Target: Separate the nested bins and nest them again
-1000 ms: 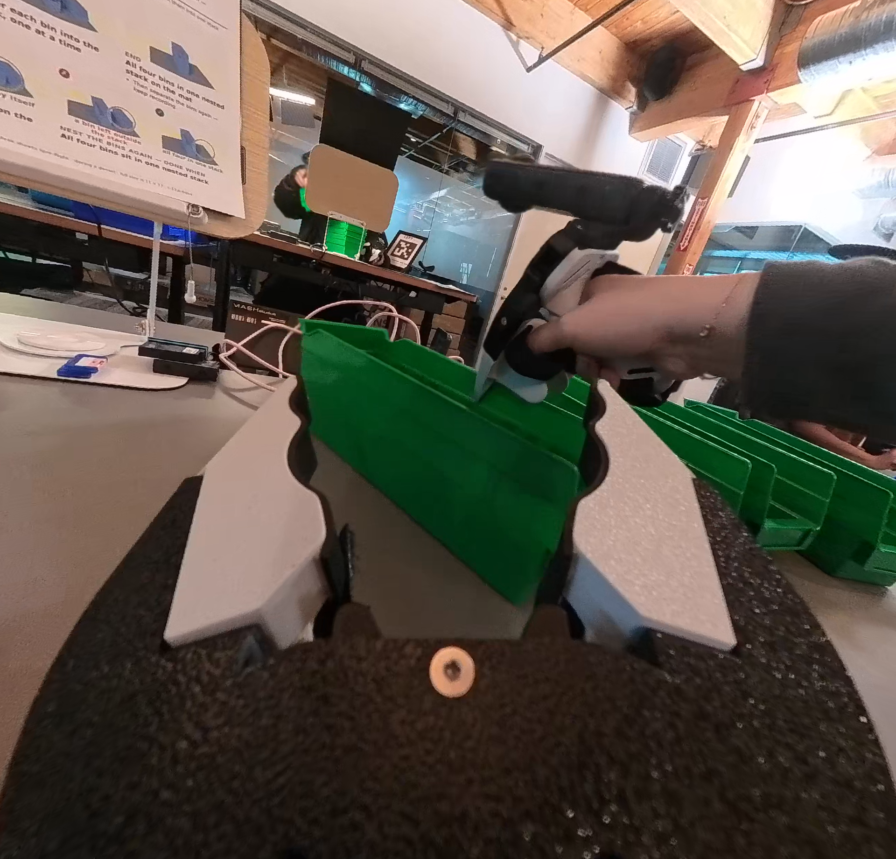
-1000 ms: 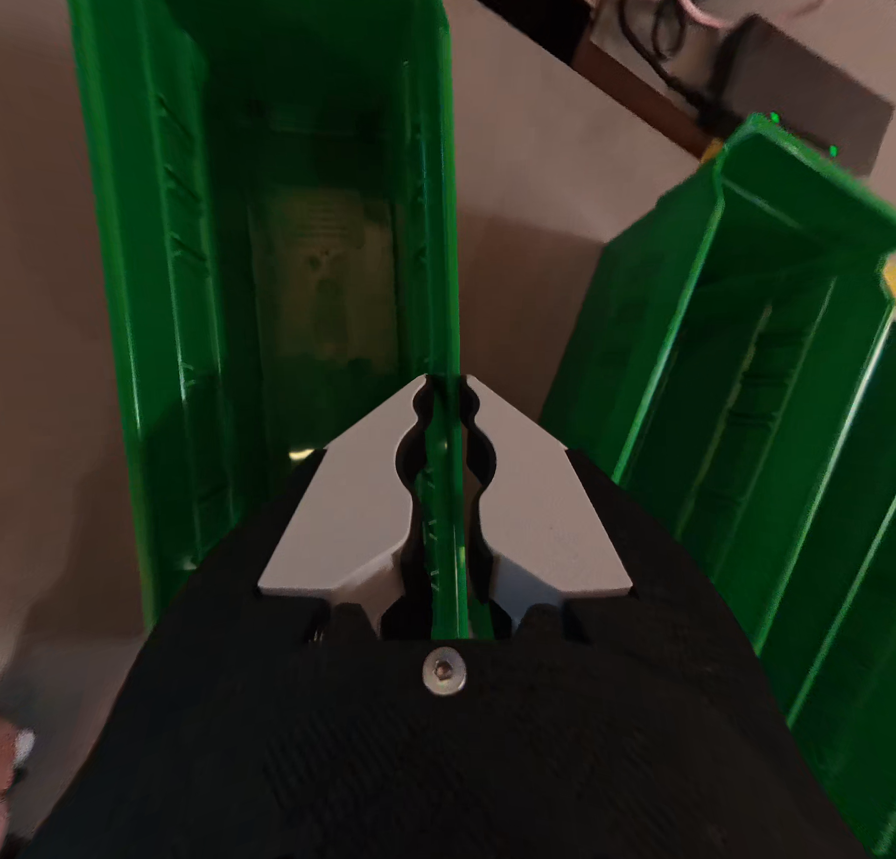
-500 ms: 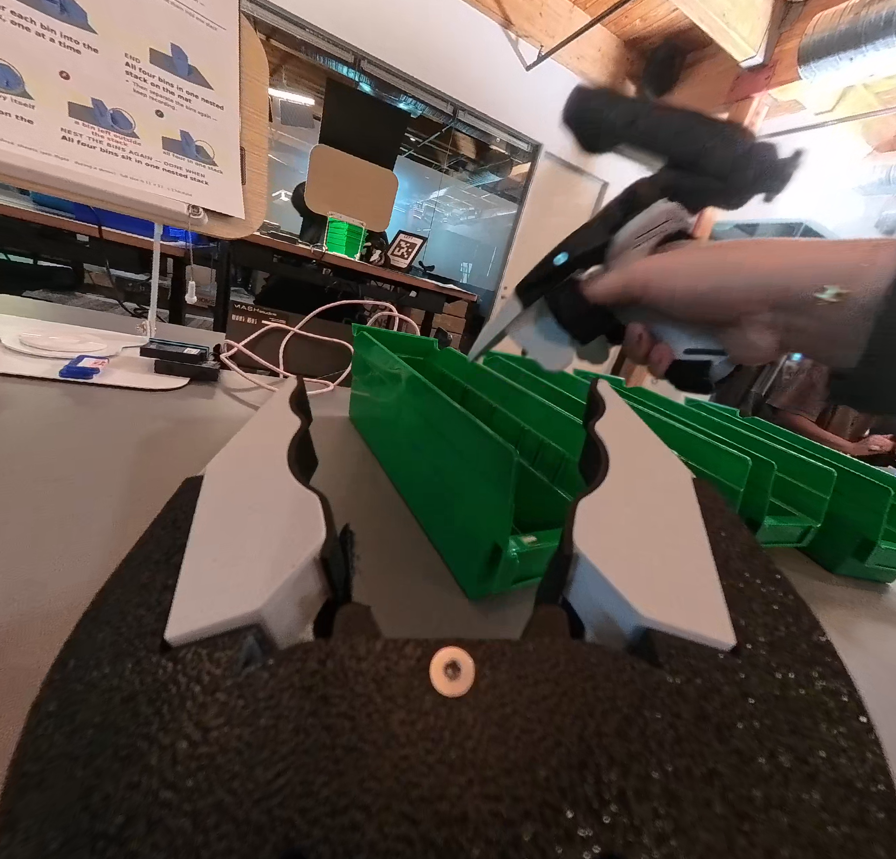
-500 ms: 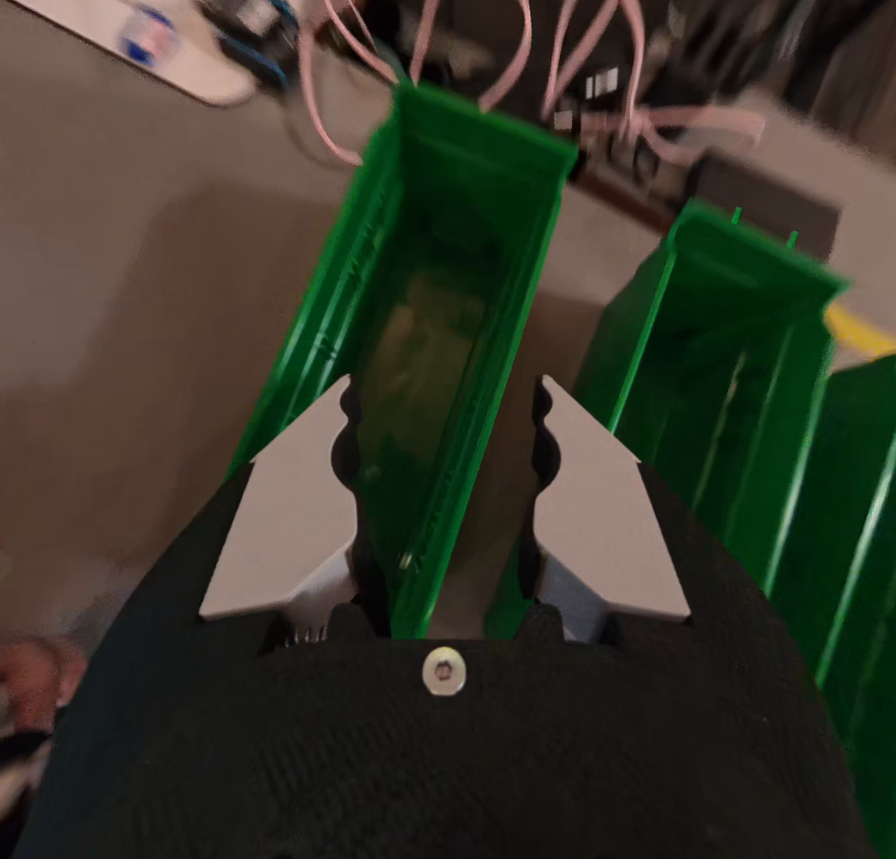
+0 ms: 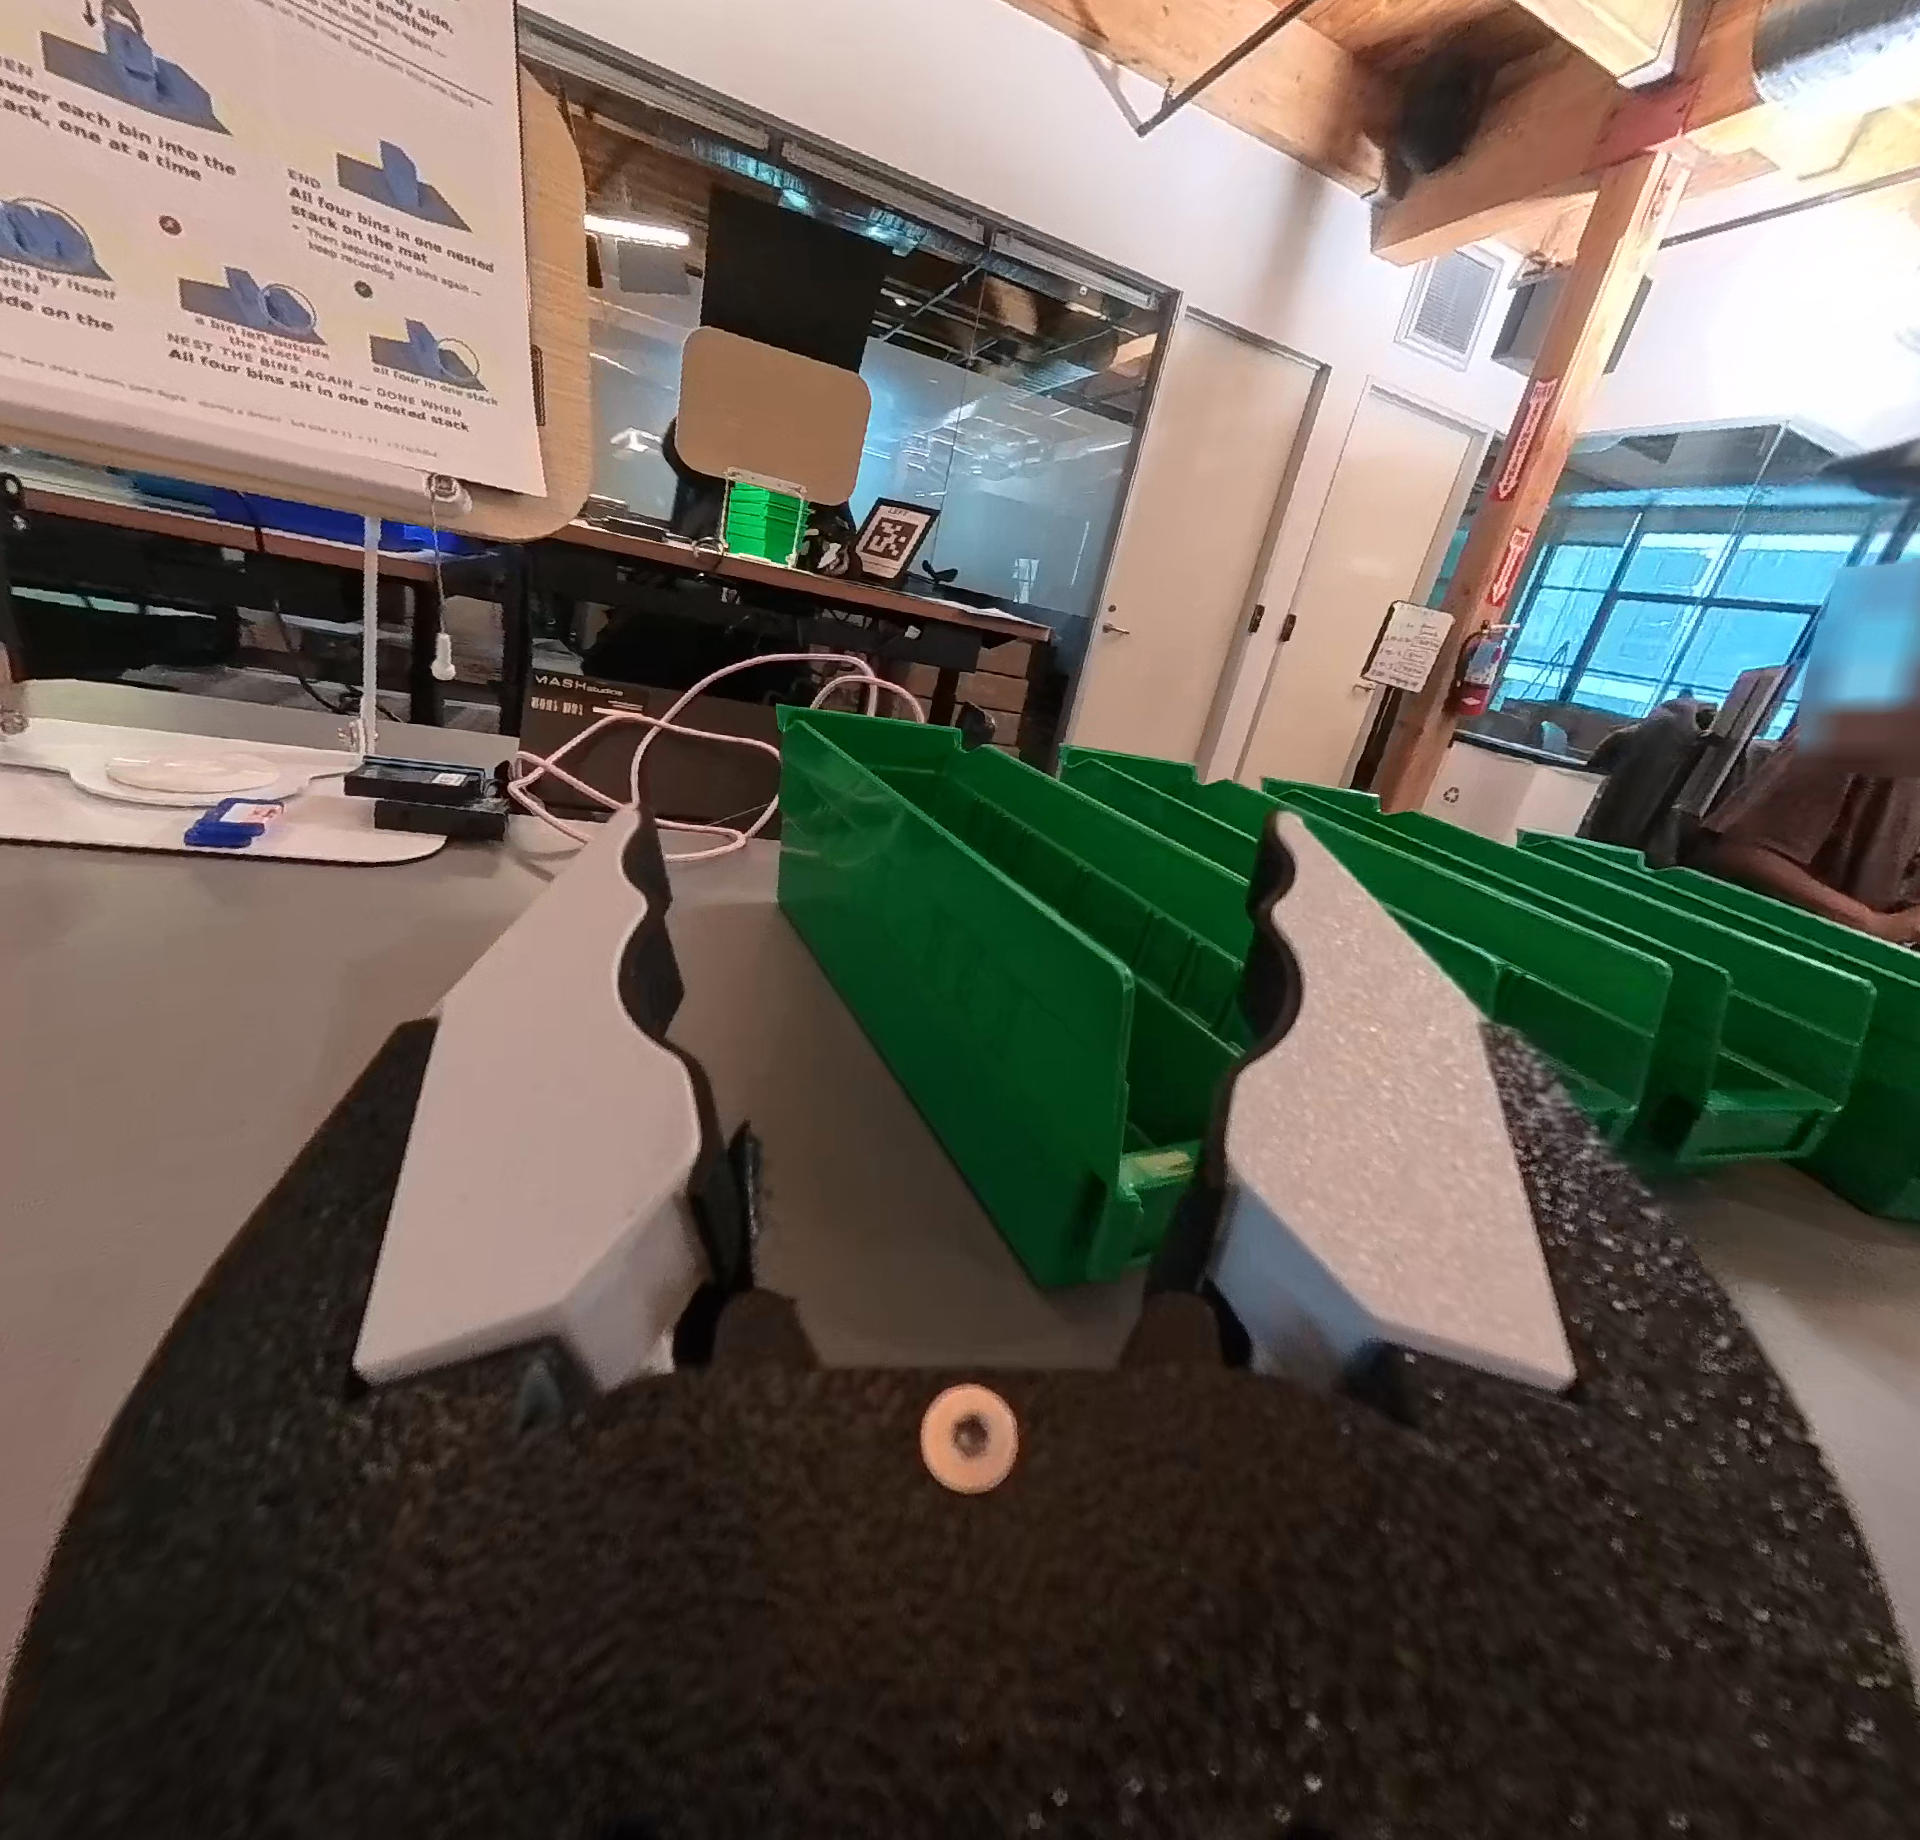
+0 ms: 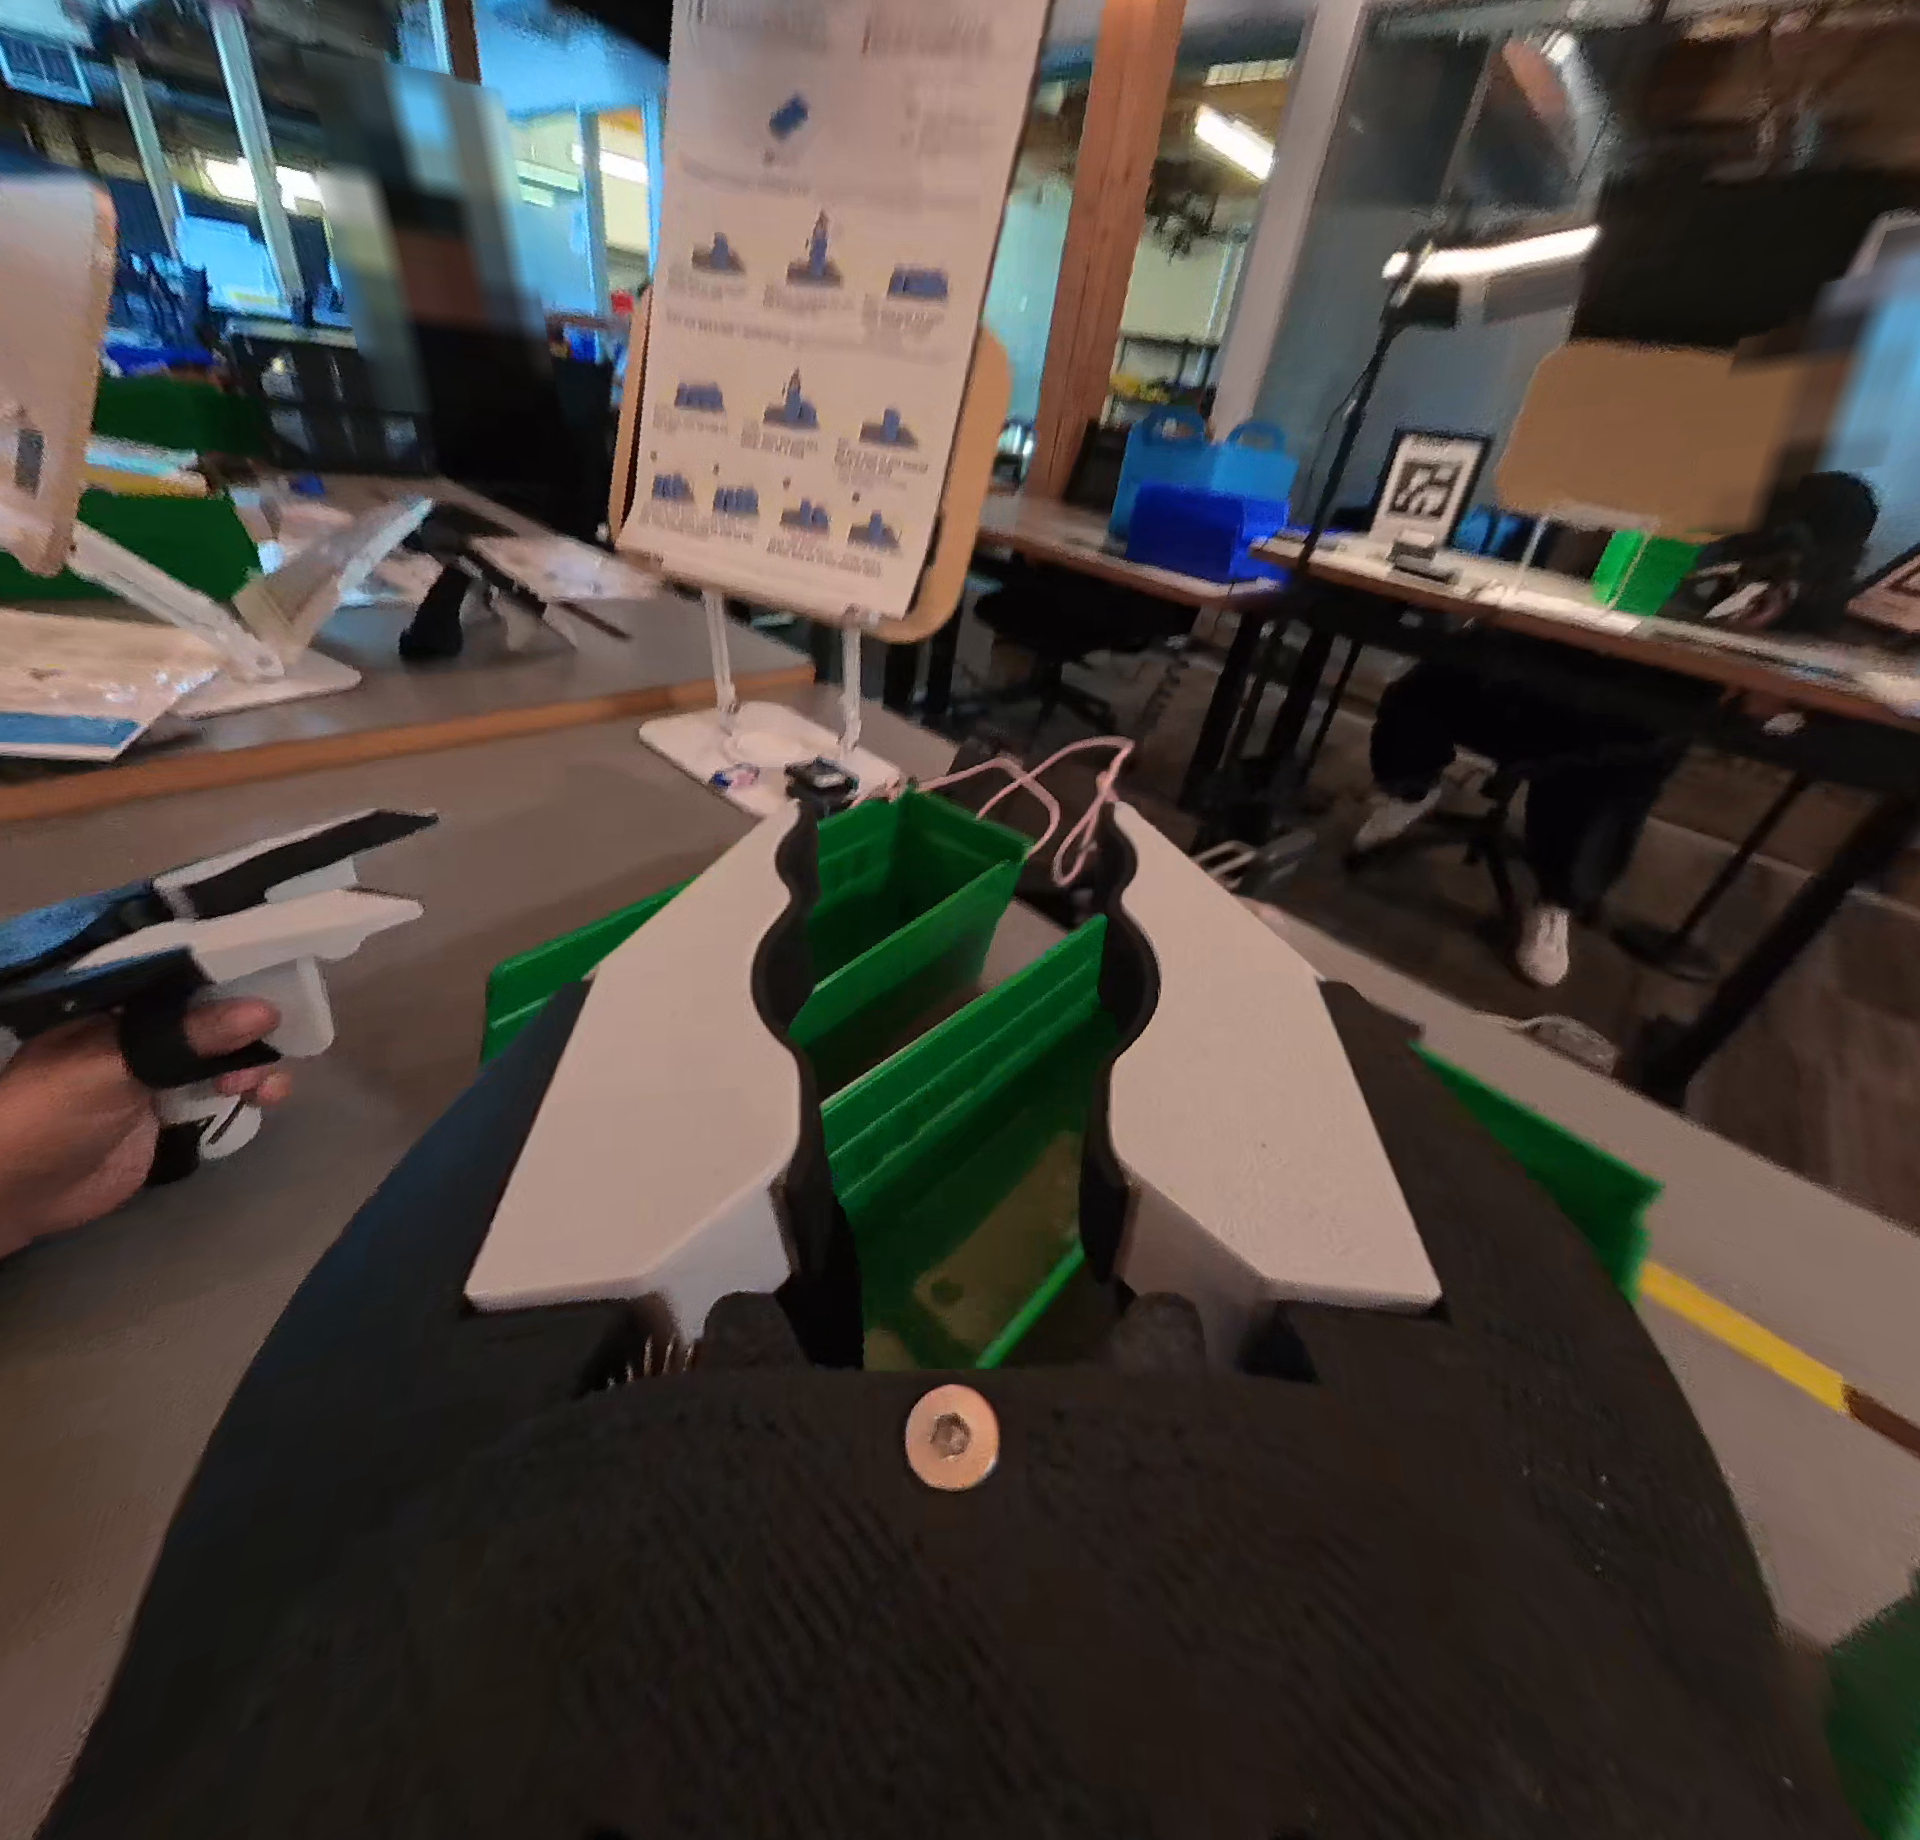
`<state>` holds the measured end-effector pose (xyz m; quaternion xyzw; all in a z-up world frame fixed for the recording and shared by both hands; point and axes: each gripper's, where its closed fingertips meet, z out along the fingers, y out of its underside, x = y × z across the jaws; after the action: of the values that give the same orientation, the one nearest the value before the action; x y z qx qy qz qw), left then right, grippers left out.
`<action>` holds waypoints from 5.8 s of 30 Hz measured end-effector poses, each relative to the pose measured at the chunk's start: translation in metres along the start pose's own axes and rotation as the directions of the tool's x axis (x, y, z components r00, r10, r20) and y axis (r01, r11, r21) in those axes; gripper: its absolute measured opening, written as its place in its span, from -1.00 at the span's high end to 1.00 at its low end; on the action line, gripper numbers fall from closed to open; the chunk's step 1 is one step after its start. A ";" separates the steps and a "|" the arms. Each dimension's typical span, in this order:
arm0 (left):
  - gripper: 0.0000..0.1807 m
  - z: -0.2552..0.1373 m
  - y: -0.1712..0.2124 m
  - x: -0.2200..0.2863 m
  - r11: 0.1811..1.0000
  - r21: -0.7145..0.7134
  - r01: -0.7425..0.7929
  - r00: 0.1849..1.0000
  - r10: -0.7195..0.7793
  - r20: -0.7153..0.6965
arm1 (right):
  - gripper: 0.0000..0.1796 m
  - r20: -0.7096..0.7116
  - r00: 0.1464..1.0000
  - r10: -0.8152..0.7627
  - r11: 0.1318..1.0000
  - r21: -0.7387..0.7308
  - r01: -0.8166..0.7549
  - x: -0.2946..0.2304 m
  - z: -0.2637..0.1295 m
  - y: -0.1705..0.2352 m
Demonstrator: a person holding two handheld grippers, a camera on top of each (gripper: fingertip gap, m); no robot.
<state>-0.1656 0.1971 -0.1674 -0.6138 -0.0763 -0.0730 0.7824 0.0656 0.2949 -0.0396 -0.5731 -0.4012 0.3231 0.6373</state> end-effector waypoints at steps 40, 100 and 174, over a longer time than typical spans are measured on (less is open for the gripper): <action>-0.21 -0.004 0.010 0.005 0.941 -0.077 -0.329 0.936 0.336 0.105 | 0.47 -0.118 0.967 0.224 0.906 0.390 -0.163 0.168 -0.100 -0.070; -0.08 0.193 0.149 0.165 0.157 -0.933 -0.324 0.932 0.222 -0.286 | 0.48 0.039 0.920 0.389 0.823 0.433 -0.367 0.185 -0.102 -0.062; -0.31 0.207 0.037 0.146 0.169 -0.985 -0.030 0.996 -0.080 -0.044 | 0.48 0.149 0.847 0.510 0.716 0.473 -0.514 0.206 -0.113 -0.057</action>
<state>-0.0217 0.4041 -0.1234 -0.9684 0.0123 -0.1437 0.2037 0.2591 0.4134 0.0431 -0.4770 -0.1326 0.5805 0.6465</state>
